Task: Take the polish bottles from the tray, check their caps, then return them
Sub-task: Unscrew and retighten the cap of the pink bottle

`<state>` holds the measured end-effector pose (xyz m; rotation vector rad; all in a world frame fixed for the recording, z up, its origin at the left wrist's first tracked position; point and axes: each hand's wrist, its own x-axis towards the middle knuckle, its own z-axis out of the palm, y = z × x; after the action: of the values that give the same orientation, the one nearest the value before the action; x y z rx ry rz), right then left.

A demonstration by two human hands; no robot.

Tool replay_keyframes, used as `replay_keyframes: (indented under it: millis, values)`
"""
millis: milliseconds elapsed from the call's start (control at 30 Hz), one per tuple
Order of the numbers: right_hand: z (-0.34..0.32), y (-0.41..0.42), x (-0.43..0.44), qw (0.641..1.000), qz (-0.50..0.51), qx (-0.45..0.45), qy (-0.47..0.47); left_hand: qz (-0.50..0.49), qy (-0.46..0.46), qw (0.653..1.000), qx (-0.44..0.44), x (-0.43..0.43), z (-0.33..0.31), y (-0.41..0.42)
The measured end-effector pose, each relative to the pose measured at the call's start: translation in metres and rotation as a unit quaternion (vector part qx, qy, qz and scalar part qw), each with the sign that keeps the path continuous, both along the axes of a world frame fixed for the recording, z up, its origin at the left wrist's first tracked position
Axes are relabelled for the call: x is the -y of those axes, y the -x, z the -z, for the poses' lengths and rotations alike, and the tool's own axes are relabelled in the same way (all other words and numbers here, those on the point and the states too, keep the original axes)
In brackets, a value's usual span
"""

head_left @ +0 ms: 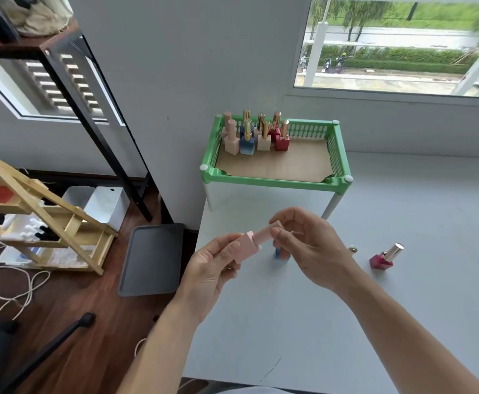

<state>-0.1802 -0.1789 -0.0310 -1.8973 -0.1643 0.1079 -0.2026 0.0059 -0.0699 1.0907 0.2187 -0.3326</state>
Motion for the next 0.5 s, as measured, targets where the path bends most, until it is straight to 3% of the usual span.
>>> replay_keyframes:
  millis: [133,267,500]
  values:
    - [-0.0009,-0.0005,-0.0018,0.999,0.03,0.004,0.034,0.002,0.013,1.0,-0.001,-0.0017,-0.0003,0.0001]
    - [0.0012,-0.001,-0.001,1.0,0.005,0.01,-0.018,0.0,0.006,1.0,0.0,-0.0022,-0.0011,-0.0007]
    - [0.003,-0.0005,-0.0043,0.999,0.023,0.019,-0.024,-0.003,-0.001,1.0,0.002,-0.0004,0.0008,-0.0019]
